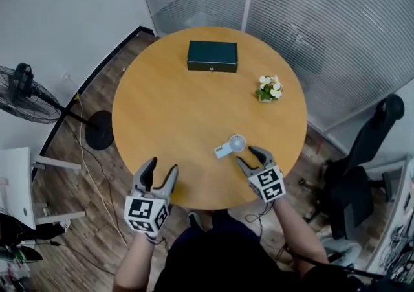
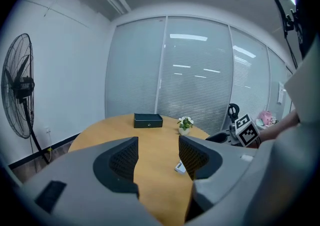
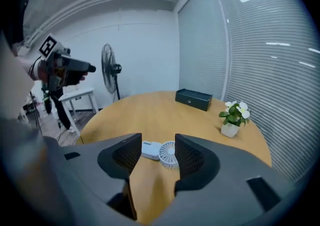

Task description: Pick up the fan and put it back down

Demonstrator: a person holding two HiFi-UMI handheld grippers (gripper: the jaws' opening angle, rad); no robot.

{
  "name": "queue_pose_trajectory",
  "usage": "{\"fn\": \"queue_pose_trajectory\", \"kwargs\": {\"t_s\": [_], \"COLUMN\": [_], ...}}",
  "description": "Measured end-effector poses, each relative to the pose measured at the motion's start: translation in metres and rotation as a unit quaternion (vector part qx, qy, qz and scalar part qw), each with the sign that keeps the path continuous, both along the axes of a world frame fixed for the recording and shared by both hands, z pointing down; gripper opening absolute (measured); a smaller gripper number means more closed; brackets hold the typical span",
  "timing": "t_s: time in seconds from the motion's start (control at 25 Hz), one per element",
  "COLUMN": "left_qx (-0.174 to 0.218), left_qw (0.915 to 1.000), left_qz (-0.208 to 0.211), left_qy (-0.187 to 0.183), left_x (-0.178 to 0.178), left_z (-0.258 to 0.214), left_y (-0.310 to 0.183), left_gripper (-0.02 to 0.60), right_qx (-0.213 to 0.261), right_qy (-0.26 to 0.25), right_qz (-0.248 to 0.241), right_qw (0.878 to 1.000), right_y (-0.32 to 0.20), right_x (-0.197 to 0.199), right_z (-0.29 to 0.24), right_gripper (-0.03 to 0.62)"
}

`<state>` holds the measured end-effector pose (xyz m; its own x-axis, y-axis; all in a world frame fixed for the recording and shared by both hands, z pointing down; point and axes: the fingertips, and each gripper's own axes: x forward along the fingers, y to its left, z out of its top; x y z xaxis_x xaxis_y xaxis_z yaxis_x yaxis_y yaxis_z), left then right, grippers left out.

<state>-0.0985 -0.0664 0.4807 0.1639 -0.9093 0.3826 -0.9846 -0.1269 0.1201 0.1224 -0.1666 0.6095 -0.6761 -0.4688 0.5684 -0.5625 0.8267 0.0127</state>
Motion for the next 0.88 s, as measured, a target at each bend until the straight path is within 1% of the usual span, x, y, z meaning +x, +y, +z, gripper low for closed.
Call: {"fn": "queue_pose_trajectory", "kwargs": {"t_s": [0.08, 0.16, 0.28, 0.4, 0.52, 0.6, 0.76, 0.88], "left_qx": [-0.009, -0.015, -0.031, -0.048, -0.059, -0.067, -0.09, -0.107], "left_qw": [1.0, 0.9998, 0.9995, 0.998, 0.9959, 0.9928, 0.9818, 0.9706], "left_qz": [-0.004, -0.009, -0.005, 0.028, 0.065, 0.097, 0.164, 0.211], "left_qy": [0.002, 0.002, -0.007, -0.029, -0.021, -0.02, -0.033, -0.044], "left_x": [0.005, 0.008, 0.01, 0.016, 0.029, 0.044, 0.079, 0.108], "left_z": [0.006, 0.011, 0.023, 0.044, 0.065, 0.079, 0.111, 0.136], "left_y": [-0.007, -0.01, -0.011, -0.023, -0.044, -0.06, -0.088, -0.104], "left_gripper": [0.252, 0.252, 0.252, 0.252, 0.252, 0.252, 0.252, 0.252], "right_qx": [0.004, 0.002, -0.008, -0.016, -0.019, -0.018, -0.018, -0.018], "right_qy": [0.03, 0.052, 0.063, 0.051, 0.043, 0.04, 0.027, 0.02], "right_qz": [-0.04, -0.067, -0.077, -0.061, -0.042, -0.027, 0.012, 0.04], "right_qw": [0.999, 0.996, 0.995, 0.997, 0.998, 0.999, 0.999, 0.999], "right_y": [-0.007, -0.015, -0.027, -0.034, -0.035, -0.038, -0.045, -0.047], "right_x": [-0.005, -0.01, -0.015, -0.019, -0.019, -0.013, 0.007, 0.023], "right_z": [0.017, 0.033, 0.048, 0.048, 0.044, 0.039, 0.033, 0.027], "right_gripper": [0.221, 0.235, 0.242, 0.241, 0.241, 0.241, 0.241, 0.241]}}
